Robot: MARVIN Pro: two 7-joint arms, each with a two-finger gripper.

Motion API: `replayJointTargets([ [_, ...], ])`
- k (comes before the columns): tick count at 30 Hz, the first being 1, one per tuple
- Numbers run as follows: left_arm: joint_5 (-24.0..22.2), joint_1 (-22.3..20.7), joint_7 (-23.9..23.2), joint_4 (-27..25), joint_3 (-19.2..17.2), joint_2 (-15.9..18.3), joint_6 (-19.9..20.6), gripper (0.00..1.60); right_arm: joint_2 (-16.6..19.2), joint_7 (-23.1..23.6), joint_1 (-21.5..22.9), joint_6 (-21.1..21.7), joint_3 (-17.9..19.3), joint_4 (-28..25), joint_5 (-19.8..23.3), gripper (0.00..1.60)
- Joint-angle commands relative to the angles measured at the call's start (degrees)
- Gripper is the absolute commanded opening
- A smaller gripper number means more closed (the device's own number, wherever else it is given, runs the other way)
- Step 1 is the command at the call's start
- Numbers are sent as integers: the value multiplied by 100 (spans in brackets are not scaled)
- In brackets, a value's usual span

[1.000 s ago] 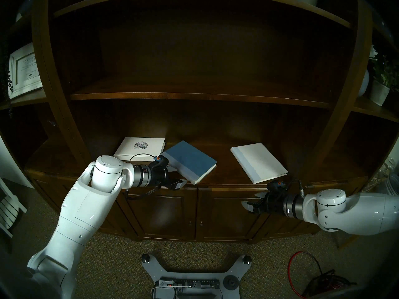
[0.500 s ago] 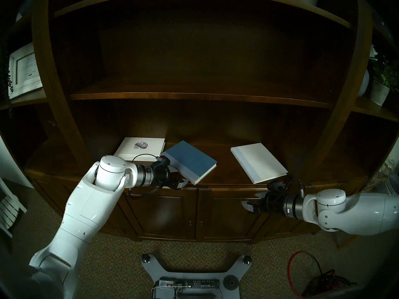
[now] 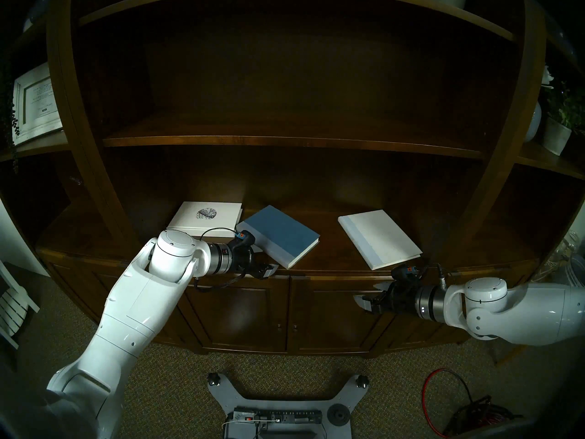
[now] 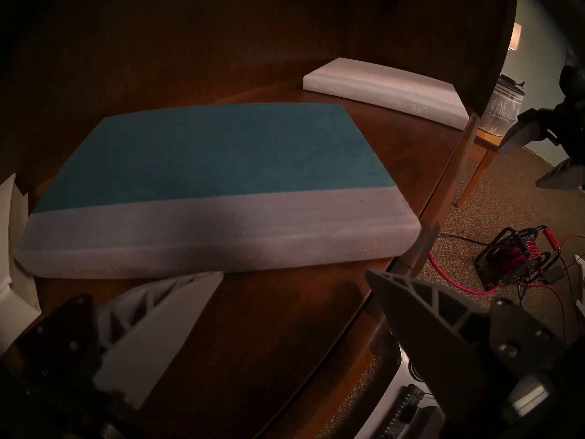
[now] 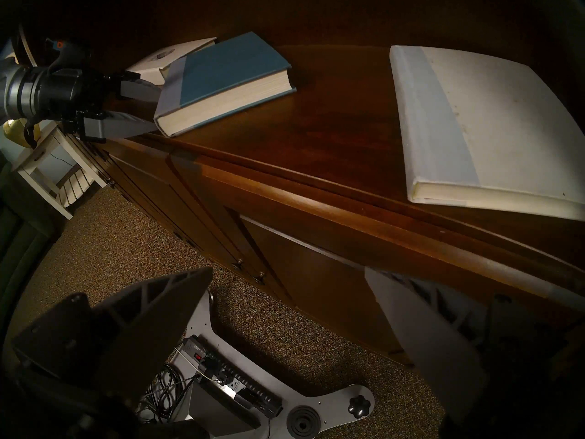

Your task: Close the books and align them horizontally on the shelf

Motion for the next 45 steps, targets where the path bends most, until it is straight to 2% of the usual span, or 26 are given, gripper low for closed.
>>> replayJointTargets([
  [1,-62,-41,311,-417,-66,-376,298,160,-2,0,116,-32,113,-11,5,160],
  [6,-72,56,590,-710,-49,-638,570,160,-2,-1,115,-33,112,-11,4,160],
  [13,-41,0,1159,-854,74,-1111,1074,160,-3,-1,114,-33,110,-11,3,160],
  [22,-44,-232,2207,-543,386,-1729,1591,160,-3,-2,113,-33,109,-10,2,160],
  [25,-140,-408,2506,-365,544,-1802,1674,160,-3,-2,113,-33,108,-10,2,160],
  [26,-118,-439,2660,-298,518,-1961,1715,160,-3,-2,113,-33,108,-10,2,160],
  [33,-314,-779,3265,126,632,-2304,1772,160,-3,-2,113,-33,106,-10,1,160],
  [34,-272,-826,3398,253,566,-2488,1779,160,-3,-2,113,-34,107,-10,1,160],
  [40,-404,-1062,3744,685,490,-2706,1648,160,-4,-2,112,-34,106,-10,1,160],
  [41,-401,-1181,3891,901,419,-2866,1595,160,-4,-2,112,-34,105,-10,1,160],
  [43,-423,-1158,3937,895,413,-2858,1541,160,-4,-2,112,-34,105,-10,1,160],
  [44,-392,-1322,4020,1143,325,-3048,1562,160,-4,-2,112,-34,106,-10,1,160],
  [45,-425,-1329,4130,1214,274,-3096,1454,160,-3,-2,113,-34,106,-10,1,160],
])
